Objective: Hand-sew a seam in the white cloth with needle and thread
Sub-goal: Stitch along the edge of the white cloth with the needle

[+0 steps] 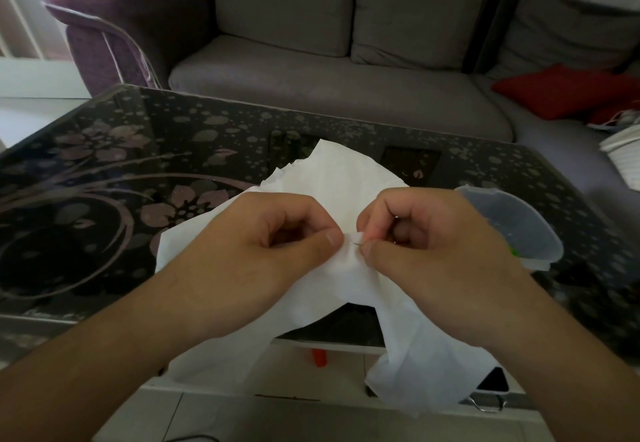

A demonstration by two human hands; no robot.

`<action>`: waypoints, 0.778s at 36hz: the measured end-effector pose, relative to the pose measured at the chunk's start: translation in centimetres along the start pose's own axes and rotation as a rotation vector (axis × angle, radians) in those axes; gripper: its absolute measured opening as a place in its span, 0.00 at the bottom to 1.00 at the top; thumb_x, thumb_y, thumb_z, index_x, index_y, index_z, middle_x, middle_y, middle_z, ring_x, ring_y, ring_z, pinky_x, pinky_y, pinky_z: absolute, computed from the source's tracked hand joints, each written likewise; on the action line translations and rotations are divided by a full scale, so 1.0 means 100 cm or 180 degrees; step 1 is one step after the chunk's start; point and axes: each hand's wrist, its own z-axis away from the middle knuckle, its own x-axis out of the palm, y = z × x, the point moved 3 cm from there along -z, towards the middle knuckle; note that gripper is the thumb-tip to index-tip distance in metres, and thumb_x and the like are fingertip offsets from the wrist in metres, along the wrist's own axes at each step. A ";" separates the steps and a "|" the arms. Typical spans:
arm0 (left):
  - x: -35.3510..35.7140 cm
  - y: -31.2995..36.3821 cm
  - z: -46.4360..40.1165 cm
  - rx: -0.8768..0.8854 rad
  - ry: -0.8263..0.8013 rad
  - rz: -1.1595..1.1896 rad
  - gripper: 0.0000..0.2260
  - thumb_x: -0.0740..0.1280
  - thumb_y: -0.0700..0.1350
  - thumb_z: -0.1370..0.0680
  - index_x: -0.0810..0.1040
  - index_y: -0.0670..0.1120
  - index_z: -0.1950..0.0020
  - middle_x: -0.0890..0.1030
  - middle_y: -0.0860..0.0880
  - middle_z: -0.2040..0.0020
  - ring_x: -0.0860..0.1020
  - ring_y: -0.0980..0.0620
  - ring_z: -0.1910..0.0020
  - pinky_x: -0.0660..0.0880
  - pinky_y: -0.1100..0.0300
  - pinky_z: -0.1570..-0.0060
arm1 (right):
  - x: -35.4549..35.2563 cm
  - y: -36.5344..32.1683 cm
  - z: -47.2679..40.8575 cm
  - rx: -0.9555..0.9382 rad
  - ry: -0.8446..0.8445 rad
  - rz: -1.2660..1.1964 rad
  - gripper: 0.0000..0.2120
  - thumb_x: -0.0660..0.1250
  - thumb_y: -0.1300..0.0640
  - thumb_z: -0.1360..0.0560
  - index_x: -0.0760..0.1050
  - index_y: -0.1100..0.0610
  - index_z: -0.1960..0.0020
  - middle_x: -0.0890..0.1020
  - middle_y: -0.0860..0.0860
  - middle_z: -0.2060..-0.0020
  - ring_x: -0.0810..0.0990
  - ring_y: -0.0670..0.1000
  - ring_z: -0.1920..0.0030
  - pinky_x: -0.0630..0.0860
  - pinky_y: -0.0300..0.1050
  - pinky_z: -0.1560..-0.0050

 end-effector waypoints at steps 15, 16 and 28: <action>0.001 0.003 0.001 0.0043 -0.0017 0.0000 0.06 0.69 0.50 0.22 0.86 0.54 0.55 0.86 0.55 0.58 0.84 0.56 0.55 0.75 0.61 0.52 | 0.002 -0.002 0.001 -0.0101 0.0160 0.0292 0.13 0.72 0.66 0.26 0.79 0.49 0.63 0.83 0.45 0.61 0.83 0.47 0.58 0.83 0.46 0.56; 0.000 0.003 0.000 0.0055 -0.0004 0.0036 0.06 0.70 0.50 0.22 0.86 0.54 0.55 0.86 0.55 0.58 0.84 0.55 0.55 0.76 0.61 0.52 | 0.001 -0.002 0.001 -0.0069 0.0156 0.0250 0.13 0.72 0.66 0.26 0.80 0.49 0.63 0.84 0.45 0.61 0.83 0.47 0.58 0.84 0.46 0.56; -0.002 0.000 -0.001 -0.0022 0.0146 -0.0048 0.05 0.70 0.52 0.24 0.86 0.54 0.55 0.86 0.57 0.56 0.84 0.56 0.54 0.80 0.59 0.52 | -0.003 0.002 -0.002 0.0463 -0.0022 -0.0831 0.09 0.75 0.67 0.28 0.84 0.55 0.63 0.86 0.43 0.58 0.83 0.41 0.62 0.75 0.30 0.64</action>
